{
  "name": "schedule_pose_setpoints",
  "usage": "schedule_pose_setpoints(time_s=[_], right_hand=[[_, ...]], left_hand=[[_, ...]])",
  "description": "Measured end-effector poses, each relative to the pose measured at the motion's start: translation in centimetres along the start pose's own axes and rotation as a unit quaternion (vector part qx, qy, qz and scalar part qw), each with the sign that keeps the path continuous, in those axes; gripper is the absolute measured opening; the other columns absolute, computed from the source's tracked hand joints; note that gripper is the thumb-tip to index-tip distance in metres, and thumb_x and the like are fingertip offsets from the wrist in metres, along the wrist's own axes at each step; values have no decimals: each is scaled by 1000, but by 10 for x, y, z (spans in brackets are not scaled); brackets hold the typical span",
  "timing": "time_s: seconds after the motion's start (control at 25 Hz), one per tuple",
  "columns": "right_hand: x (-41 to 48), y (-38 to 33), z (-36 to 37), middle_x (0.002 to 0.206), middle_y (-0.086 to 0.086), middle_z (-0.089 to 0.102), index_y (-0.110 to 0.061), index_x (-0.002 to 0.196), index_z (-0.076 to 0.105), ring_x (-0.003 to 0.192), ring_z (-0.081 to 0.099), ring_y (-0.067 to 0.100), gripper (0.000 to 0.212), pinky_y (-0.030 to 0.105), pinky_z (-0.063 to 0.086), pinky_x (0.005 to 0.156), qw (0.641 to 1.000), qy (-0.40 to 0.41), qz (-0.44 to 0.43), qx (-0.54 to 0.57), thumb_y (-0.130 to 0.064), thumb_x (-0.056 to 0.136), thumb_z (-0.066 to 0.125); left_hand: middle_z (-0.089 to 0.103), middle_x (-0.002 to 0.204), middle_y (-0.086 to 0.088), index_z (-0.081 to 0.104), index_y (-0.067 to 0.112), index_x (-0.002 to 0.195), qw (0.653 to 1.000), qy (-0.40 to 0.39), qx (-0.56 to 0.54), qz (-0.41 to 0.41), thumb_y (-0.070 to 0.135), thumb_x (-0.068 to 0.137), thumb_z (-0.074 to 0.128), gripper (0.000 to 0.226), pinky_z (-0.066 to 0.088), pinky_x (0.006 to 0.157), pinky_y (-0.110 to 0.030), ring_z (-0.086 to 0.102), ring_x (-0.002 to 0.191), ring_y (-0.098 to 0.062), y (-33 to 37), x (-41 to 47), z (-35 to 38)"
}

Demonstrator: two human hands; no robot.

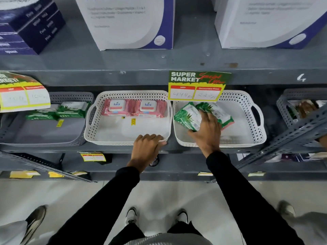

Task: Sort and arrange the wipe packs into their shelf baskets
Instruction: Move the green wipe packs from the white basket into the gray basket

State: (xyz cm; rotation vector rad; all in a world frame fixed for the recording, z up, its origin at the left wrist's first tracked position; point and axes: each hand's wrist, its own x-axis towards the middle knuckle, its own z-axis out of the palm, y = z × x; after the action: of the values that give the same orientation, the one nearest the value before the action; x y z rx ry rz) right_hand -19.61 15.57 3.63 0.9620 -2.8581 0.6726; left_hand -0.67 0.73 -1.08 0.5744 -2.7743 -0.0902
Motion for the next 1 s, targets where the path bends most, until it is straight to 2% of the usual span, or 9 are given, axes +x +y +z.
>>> schedule_pose_setpoints(time_s=[0.12, 0.2, 0.36, 0.48, 0.6, 0.76, 0.88, 1.0], right_hand=[[1, -12, -20, 128, 12, 58, -16, 138, 51, 118, 53, 33, 86, 48, 45, 99, 998, 53, 5, 46, -37, 63, 85], [-2, -43, -28, 130, 11, 58, -16, 139, 52, 120, 53, 31, 85, 45, 45, 102, 995, 50, -40, 72, -36, 64, 85], [-14, -144, -14, 139, 6, 56, -18, 142, 49, 127, 49, 25, 87, 38, 39, 108, 985, -45, -128, 106, -37, 66, 85], [-25, -231, 20, 140, 2, 56, -20, 144, 46, 126, 50, 21, 90, 33, 40, 104, 973, -96, -173, 117, -41, 65, 85], [-32, -321, 63, 138, 5, 58, -20, 141, 47, 124, 52, 26, 85, 36, 45, 99, 963, -135, -209, 103, -45, 67, 82], [-32, -414, 125, 146, 2, 53, -30, 145, 40, 129, 51, 24, 88, 37, 46, 102, 945, -193, -240, 109, -43, 70, 83], [-30, -475, 170, 147, 4, 51, -28, 146, 41, 134, 47, 25, 87, 37, 43, 106, 935, -219, -269, 77, -43, 72, 84], [-30, -525, 209, 152, 9, 44, -19, 149, 41, 141, 36, 28, 85, 31, 28, 111, 919, -264, -285, 62, -33, 76, 84]], left_hand=[[75, 97, 2, 67, 22, 111, 998, 17, -52, 0, 50, 100, 44, 38, 48, 76, -37, 68, 88, -24, -13, -1, -9], [75, 99, 1, 68, 20, 111, 997, 47, -56, -9, 47, 100, 45, 37, 46, 79, -38, 67, 93, -25, -38, -9, -21], [74, 101, 0, 69, 19, 108, 994, 98, -40, -32, 40, 101, 53, 27, 47, 81, -40, 65, 101, -26, -116, -38, -47], [71, 102, 0, 68, 18, 107, 992, 118, -19, -51, 34, 101, 56, 21, 45, 83, -40, 63, 106, -26, -190, -71, -73], [68, 100, -2, 65, 17, 105, 989, 127, -12, -71, 32, 100, 55, 19, 44, 82, -40, 61, 104, -27, -272, -114, -95], [69, 100, -2, 66, 20, 105, 986, 127, 8, -105, 35, 101, 53, 20, 47, 81, -42, 63, 104, -28, -358, -153, -100], [72, 94, -3, 69, 21, 97, 987, 111, -4, -115, 32, 98, 56, 17, 50, 83, -41, 66, 96, -30, -393, -168, -96], [76, 84, -3, 74, 22, 90, 989, 98, 4, -110, 34, 95, 54, 24, 47, 82, -39, 68, 84, -29, -402, -173, -93]])
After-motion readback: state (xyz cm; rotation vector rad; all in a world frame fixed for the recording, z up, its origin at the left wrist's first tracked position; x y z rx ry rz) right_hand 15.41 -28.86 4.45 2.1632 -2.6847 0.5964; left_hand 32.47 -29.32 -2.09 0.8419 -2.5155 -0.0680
